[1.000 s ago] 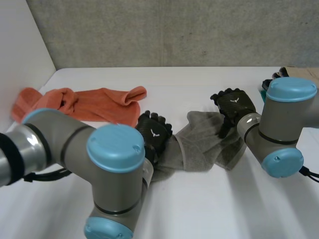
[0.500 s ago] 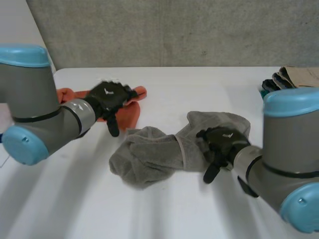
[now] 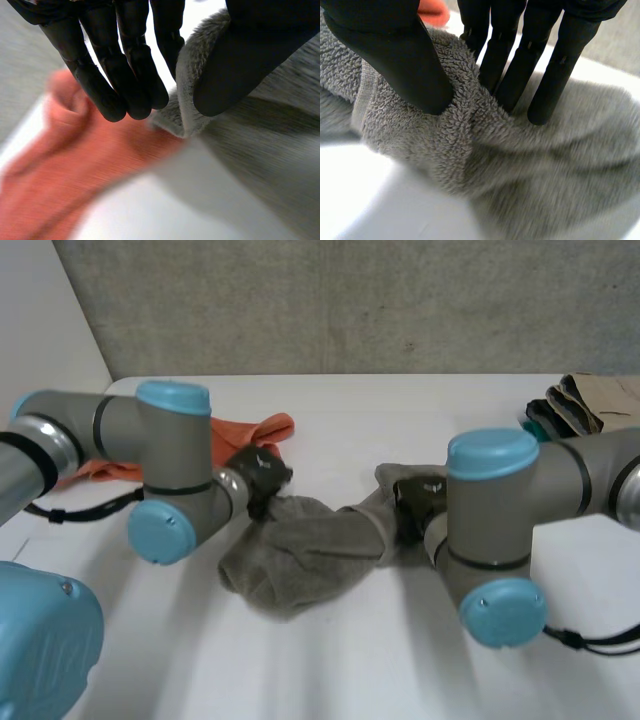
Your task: Fold the laundry.
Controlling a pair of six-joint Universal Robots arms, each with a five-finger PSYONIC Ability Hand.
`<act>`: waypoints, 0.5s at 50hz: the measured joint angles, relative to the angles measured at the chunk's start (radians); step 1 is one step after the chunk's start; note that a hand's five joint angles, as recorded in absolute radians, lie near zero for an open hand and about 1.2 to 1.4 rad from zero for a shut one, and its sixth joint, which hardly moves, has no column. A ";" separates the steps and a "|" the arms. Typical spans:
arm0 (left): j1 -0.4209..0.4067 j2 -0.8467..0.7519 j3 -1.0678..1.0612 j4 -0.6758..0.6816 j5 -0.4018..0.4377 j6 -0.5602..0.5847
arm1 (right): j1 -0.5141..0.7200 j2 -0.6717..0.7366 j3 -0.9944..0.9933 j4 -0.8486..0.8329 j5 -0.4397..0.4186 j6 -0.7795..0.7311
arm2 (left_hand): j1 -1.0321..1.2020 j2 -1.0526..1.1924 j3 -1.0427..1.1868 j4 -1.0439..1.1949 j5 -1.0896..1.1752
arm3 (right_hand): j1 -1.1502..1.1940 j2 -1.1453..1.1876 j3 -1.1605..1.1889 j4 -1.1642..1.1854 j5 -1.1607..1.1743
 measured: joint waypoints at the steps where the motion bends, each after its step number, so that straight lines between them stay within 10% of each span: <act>1: -0.004 -0.001 0.024 0.008 -0.021 -0.001 | -0.007 0.001 -0.022 -0.014 -0.004 -0.014 | 0.000 0.003 0.002 0.001 0.000 | 0.000 0.000 0.000 0.000 0.000; 14: -0.005 0.291 0.102 0.435 -0.277 -0.116 | -0.115 -0.121 -0.291 -0.339 -0.082 -0.150 | 0.000 0.003 0.002 0.001 0.000 | 0.000 0.000 0.007 0.002 0.000; 25: -0.008 0.570 -0.364 0.630 -0.203 -0.157 | -0.183 -0.287 -0.207 -0.268 -0.401 -0.126 | 0.000 0.007 0.006 0.002 0.000 | 0.000 0.000 0.007 0.002 0.016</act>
